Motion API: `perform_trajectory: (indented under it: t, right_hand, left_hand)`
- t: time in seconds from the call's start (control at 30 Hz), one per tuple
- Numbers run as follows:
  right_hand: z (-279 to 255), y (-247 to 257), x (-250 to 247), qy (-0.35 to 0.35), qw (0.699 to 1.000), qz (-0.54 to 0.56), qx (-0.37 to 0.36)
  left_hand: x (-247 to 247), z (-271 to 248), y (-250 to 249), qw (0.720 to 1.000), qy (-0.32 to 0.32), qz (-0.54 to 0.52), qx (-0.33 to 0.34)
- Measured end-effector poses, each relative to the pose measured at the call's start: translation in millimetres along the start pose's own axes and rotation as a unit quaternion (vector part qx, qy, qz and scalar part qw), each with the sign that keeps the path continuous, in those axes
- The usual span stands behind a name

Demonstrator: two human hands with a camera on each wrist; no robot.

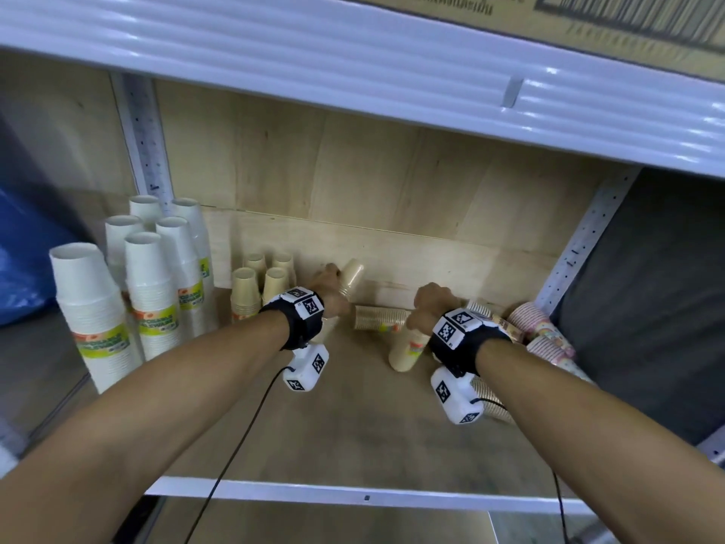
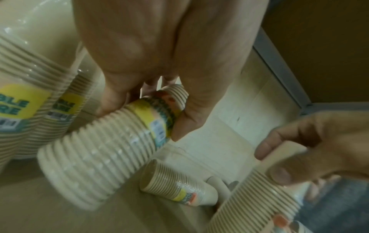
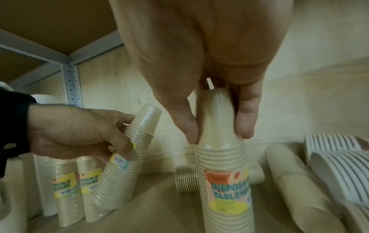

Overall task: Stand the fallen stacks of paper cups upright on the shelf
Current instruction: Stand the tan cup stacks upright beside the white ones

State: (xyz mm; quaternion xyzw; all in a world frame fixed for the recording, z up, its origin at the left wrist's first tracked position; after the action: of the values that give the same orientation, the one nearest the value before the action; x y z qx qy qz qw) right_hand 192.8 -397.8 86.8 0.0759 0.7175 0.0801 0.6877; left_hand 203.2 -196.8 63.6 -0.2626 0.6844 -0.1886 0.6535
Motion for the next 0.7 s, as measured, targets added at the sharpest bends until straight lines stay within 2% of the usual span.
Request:
perform_trajectory:
  t: [0.1, 0.23, 0.37, 0.43, 0.6, 0.7]
  right_hand:
    - [4.2, 14.0, -4.4, -0.036, 0.999, 0.02, -0.002]
    - [3.4, 24.2, -4.7, 0.013, 0.999, 0.011, -0.037]
    - [4.1, 37.4, 0.9, -0.046, 0.998, 0.019, -0.023]
    - [4.2, 42.1, 4.8, -0.048, 0.998, 0.027, -0.035]
    - [-0.9, 38.4, 7.5, 0.014, 0.998, 0.015, -0.065]
    - [-5.5, 35.9, 4.0, 0.026, 0.995, 0.027, -0.088]
  left_hand:
    - [4.3, -6.1, -3.6, 1.0, 0.015, -0.024, 0.003]
    - [13.2, -14.0, -5.2, 0.999, 0.03, -0.013, 0.03]
    - [24.9, -20.1, -4.5, 0.997, 0.044, -0.015, 0.058]
    - [29.3, -21.6, -2.3, 0.996, 0.051, -0.025, 0.067]
    - [34.0, -24.8, -0.2, 0.995, 0.059, -0.037, 0.072]
    - [29.0, -25.7, -3.0, 0.994, 0.067, -0.036, 0.085]
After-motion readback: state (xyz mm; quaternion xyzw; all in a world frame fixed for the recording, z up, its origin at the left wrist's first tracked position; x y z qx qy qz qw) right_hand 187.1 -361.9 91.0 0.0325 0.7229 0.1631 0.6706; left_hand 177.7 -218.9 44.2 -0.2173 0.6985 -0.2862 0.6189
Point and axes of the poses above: each hand's wrist, its own z-axis towards the middle knuckle, its own x-axis out of the palm, y = z × x, the point moved 3 cm from there along z, towards the middle knuckle, and after that the axes turned 2 degrees about -x, right-handed, at the moved point
